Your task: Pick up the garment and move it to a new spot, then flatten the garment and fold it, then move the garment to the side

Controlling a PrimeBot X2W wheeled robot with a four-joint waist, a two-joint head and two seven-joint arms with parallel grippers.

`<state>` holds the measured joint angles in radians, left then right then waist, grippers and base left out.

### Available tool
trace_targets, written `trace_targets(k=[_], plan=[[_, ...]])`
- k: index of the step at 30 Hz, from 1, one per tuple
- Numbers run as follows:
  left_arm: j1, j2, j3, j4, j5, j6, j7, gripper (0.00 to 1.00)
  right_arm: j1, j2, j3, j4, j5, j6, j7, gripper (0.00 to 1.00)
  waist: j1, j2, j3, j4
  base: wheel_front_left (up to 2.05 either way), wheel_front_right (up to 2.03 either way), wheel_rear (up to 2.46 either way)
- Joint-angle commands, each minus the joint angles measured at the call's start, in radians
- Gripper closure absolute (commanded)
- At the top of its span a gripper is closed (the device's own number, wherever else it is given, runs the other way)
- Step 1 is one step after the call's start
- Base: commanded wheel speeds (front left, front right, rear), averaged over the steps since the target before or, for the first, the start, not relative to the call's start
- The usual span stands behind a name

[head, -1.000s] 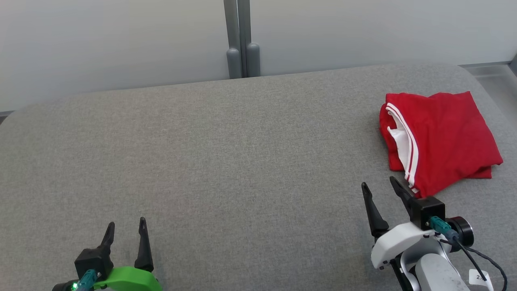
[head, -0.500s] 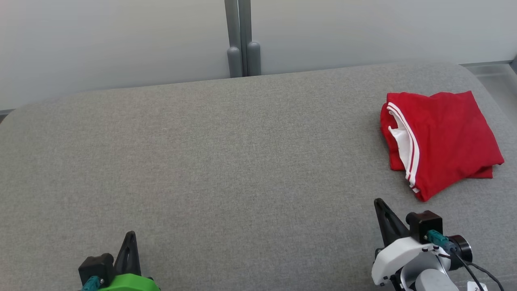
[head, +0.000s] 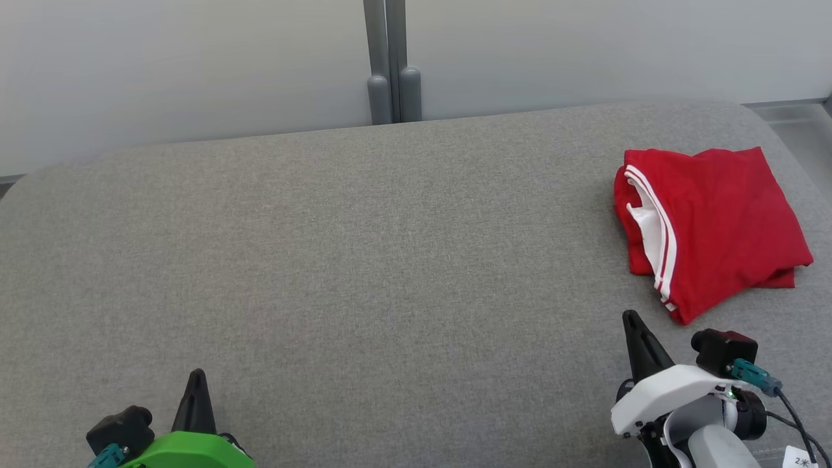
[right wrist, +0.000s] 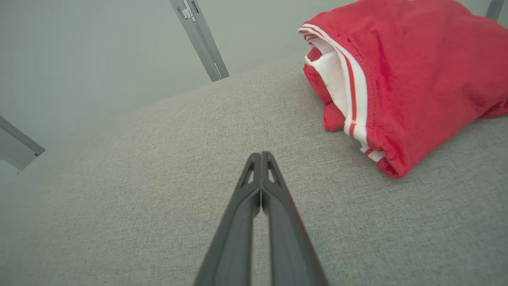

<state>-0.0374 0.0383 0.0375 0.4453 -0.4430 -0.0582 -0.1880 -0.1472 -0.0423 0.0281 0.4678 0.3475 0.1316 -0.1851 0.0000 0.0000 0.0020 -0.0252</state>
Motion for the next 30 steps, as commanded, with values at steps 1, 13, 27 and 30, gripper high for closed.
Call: trace_targets(k=[1,13,27,30], plan=[[-0.023,0.005,0.008,-0.025,-0.046,-0.006,0.009,1.0,-0.009,-0.003,-0.008,-0.026,0.051,0.0,0.01,1.0,0.0,0.0,0.0,0.0,0.0,0.0,0.0],[-0.033,0.007,0.018,-0.057,-0.237,-0.018,0.057,1.0,-0.001,-0.004,-0.03,-0.061,0.258,0.0,0.059,1.0,0.0,0.0,0.0,0.003,0.0,0.0,0.0],[-0.043,0.009,0.03,-0.088,-0.432,-0.03,0.108,1.0,0.006,-0.006,-0.054,-0.095,0.467,-0.001,0.109,1.0,0.0,0.0,0.0,0.006,0.0,0.0,0.0],[-0.045,0.009,0.032,-0.092,-0.456,-0.031,0.115,1.0,0.006,-0.006,-0.057,-0.1,0.495,-0.001,0.117,1.0,0.0,0.0,0.0,0.007,0.0,0.0,0.0]])
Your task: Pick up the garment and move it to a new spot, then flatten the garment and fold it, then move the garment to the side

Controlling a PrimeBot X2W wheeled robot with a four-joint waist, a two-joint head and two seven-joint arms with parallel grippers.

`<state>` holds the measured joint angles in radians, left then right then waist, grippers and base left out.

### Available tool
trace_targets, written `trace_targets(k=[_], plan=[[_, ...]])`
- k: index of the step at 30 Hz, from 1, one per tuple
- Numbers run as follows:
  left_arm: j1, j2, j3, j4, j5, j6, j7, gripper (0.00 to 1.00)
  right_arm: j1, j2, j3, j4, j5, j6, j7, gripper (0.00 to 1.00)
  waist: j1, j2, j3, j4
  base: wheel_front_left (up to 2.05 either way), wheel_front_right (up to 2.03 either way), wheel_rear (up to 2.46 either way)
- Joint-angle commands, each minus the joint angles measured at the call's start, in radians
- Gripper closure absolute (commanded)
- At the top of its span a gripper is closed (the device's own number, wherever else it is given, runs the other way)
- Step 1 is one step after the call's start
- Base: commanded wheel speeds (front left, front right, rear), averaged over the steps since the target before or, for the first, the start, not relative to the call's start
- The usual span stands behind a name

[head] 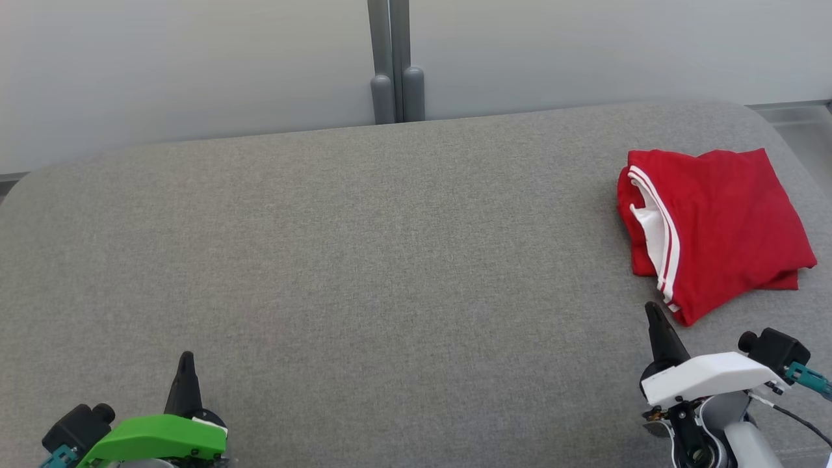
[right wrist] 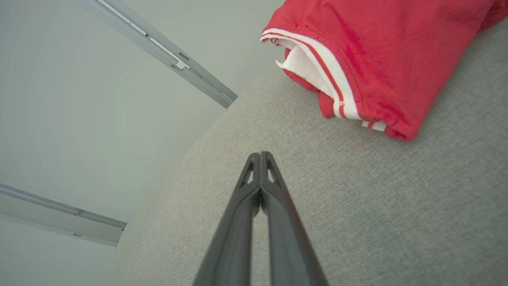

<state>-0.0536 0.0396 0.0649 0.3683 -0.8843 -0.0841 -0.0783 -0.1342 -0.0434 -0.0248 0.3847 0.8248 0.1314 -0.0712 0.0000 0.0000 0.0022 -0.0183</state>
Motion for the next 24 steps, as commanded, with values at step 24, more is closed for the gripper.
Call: trace_targets(k=[24], plan=[[-0.042,0.01,0.022,-0.057,-0.286,-0.023,0.076,1.0,0.004,-0.006,-0.038,-0.064,0.308,0.0,0.073,1.0,0.0,0.0,0.0,0.005,0.0,0.0,0.0]])
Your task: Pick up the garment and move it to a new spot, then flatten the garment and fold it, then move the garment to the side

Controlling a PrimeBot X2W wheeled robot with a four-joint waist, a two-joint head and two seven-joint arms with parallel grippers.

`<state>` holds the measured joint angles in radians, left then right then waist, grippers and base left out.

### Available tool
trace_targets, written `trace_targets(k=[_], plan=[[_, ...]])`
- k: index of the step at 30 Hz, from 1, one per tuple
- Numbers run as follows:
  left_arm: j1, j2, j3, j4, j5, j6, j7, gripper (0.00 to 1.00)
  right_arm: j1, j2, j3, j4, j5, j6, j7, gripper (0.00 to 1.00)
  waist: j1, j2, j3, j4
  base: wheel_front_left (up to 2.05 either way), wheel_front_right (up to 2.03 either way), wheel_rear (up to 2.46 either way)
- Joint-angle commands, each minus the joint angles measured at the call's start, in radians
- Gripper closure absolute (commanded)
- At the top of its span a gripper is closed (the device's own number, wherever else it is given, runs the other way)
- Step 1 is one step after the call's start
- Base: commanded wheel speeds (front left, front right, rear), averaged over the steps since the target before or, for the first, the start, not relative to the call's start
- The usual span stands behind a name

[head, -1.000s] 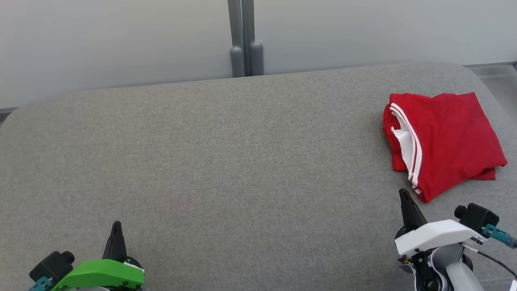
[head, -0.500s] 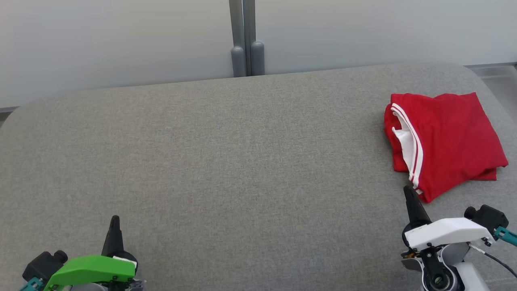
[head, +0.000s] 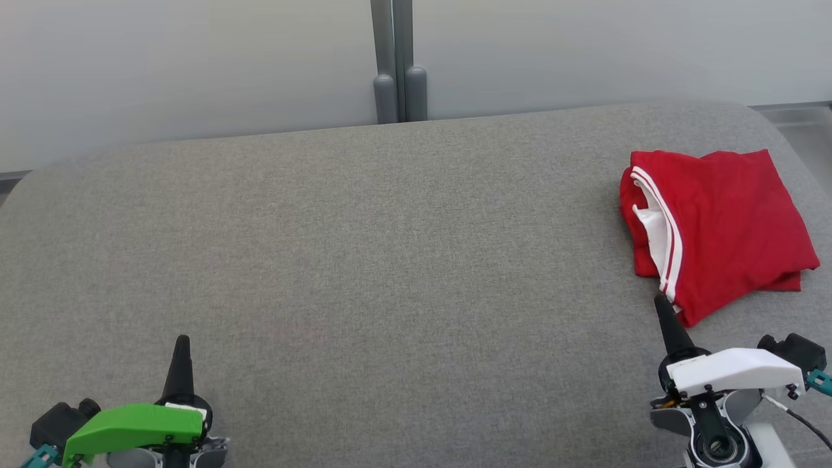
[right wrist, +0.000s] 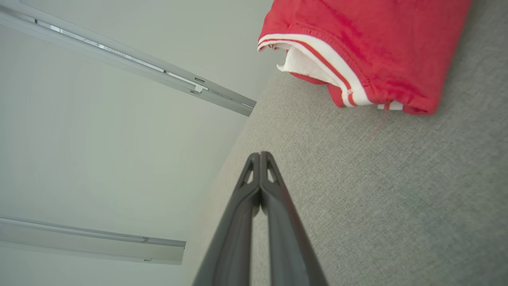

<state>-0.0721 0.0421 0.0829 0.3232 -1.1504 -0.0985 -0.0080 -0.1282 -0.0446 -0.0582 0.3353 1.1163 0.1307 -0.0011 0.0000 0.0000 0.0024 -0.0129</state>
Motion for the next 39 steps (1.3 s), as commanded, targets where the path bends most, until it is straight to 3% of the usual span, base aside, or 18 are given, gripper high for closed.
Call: trace_targets(k=[1,39], plan=[[-0.024,0.007,0.004,-0.014,-0.031,-0.009,0.007,1.0,-0.001,-0.005,-0.006,-0.016,0.028,0.0,0.006,1.0,0.0,0.0,0.0,0.0,0.0,0.0,0.0],[-0.04,0.01,0.026,-0.063,-0.35,-0.027,0.092,1.0,0.015,-0.007,-0.046,-0.07,0.376,0.0,0.091,1.0,0.0,0.0,0.0,0.009,0.0,0.0,0.0]])
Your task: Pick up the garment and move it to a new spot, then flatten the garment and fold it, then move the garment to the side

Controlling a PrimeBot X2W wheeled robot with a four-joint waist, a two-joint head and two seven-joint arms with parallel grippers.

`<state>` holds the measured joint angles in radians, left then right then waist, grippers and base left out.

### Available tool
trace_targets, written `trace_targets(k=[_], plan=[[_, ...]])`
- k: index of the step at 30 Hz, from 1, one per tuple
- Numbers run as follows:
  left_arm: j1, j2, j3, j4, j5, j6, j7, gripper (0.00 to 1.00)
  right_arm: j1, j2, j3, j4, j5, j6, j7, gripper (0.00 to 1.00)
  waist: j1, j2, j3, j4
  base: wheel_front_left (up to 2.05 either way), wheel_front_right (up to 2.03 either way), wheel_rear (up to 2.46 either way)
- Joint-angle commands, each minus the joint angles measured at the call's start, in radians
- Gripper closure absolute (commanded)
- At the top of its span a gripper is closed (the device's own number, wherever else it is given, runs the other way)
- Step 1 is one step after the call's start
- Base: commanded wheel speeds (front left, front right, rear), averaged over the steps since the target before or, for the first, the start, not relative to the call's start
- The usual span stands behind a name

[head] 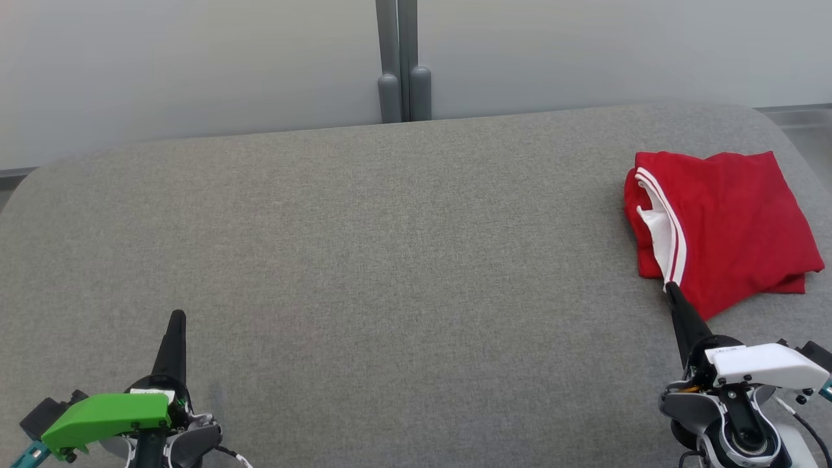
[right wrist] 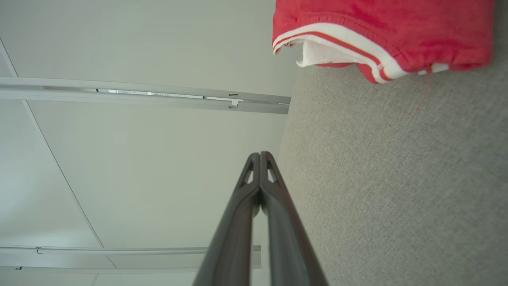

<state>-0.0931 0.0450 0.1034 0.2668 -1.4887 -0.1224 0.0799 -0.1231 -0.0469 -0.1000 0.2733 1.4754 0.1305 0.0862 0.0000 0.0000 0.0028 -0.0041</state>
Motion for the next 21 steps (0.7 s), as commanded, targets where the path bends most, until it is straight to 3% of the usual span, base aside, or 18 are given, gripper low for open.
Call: trace_targets(k=[1,21], plan=[[-0.019,0.008,0.006,-0.008,-0.02,-0.004,0.006,1.0,0.01,-0.005,-0.005,-0.01,0.026,0.0,0.007,1.0,0.0,0.0,0.0,0.0,0.0,0.0,0.0],[-0.021,0.009,0.012,-0.024,-0.125,-0.012,0.033,1.0,0.014,-0.005,-0.018,-0.028,0.14,0.0,0.034,1.0,0.0,0.0,0.0,0.004,0.0,0.0,0.0]])
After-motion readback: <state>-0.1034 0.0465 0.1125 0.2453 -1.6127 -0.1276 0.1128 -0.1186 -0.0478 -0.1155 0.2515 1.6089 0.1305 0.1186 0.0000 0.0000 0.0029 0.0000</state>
